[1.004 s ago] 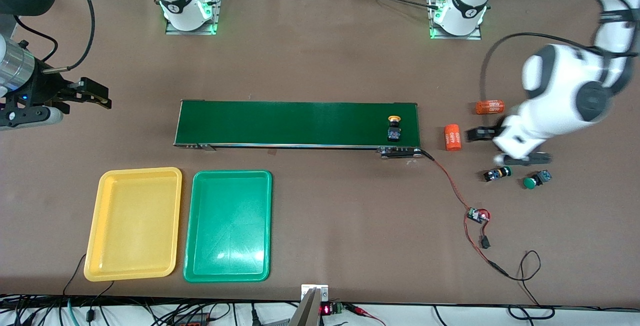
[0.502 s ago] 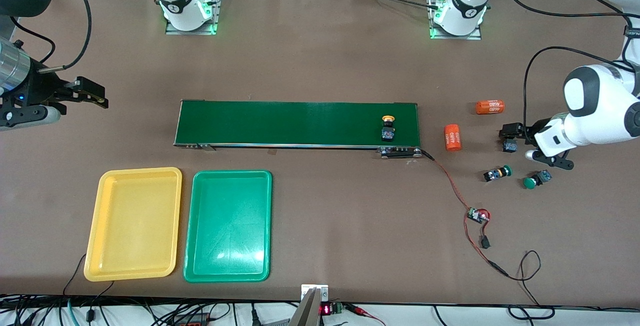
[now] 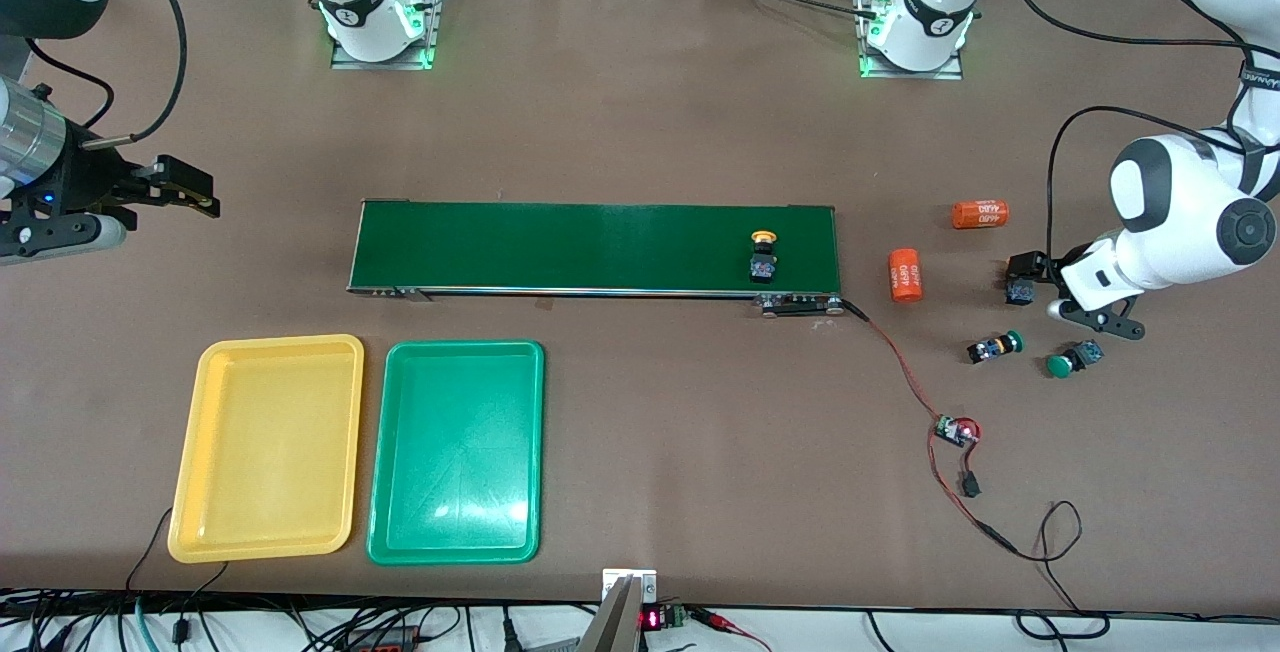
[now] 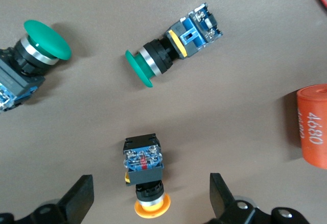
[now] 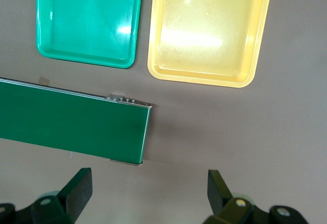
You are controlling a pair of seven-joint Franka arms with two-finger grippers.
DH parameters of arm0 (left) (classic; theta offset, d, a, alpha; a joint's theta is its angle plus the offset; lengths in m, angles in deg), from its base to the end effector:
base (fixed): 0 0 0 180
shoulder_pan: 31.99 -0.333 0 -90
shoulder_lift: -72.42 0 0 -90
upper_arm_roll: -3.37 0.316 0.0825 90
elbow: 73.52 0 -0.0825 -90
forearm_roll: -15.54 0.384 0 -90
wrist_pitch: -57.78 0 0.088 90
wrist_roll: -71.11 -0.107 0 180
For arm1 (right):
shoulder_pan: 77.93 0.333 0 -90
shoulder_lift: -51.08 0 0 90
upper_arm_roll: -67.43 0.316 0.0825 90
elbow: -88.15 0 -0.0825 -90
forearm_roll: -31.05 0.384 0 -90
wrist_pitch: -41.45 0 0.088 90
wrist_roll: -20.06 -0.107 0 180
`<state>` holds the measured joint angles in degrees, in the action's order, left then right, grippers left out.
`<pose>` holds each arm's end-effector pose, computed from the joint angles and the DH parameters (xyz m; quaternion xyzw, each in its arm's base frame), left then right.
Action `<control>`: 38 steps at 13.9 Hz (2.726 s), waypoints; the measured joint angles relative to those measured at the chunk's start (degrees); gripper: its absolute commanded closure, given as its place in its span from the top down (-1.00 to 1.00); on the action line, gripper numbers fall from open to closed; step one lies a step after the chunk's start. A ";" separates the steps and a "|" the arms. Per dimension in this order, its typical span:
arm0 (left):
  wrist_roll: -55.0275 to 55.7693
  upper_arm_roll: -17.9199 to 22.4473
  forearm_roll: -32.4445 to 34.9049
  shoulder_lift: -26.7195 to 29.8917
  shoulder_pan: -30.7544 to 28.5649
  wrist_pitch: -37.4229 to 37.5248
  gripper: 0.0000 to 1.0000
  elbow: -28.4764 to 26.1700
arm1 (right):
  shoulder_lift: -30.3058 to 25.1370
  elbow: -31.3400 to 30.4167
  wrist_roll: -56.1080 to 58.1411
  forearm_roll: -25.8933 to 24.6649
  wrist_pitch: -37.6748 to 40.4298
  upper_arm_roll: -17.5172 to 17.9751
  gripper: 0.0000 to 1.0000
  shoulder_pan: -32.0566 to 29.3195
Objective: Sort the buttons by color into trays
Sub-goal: 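Return the left gripper and grasp another yellow-capped button, then place the second yellow button on the conveyor belt end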
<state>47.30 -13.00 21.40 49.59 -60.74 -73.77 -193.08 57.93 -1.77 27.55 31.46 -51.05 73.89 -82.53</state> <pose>0.5528 0.1239 0.2255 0.9877 -0.1302 -0.0742 0.0456 0.5900 0.0164 0.5607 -0.9960 -0.0810 0.0363 0.0121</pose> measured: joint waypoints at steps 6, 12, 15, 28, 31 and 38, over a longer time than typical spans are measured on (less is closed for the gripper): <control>0.21 0.25 0.99 -3.97 -1.00 -2.99 1.00 -0.01 | 0.19 -0.13 0.04 0.00 0.03 0.00 1.00 -0.01; 0.19 0.41 1.00 -4.74 -1.18 -3.12 0.16 0.00 | 0.20 -0.88 0.37 0.00 0.14 0.01 1.00 0.00; 0.16 0.42 1.01 -4.74 -1.18 -3.12 -0.21 0.00 | 0.20 -1.20 0.38 0.00 0.14 0.01 1.00 -0.01; -3.85 -1.16 1.02 2.88 1.53 11.52 -0.74 4.54 | 0.21 -2.53 0.40 -0.02 0.95 0.02 1.00 0.03; 1.12 -3.95 -2.73 7.13 8.72 18.44 -0.77 8.41 | 0.21 -2.54 0.40 -0.02 1.55 0.03 1.00 0.06; 32.07 -6.05 -7.31 3.53 28.34 15.01 -0.77 9.27 | 0.21 -2.55 0.44 -0.02 3.08 0.08 1.00 0.14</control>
<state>79.37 -19.05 14.09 53.12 -32.40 -58.77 -183.81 58.14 -4.31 27.99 31.44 -47.97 73.97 -82.39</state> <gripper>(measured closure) 0.590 0.000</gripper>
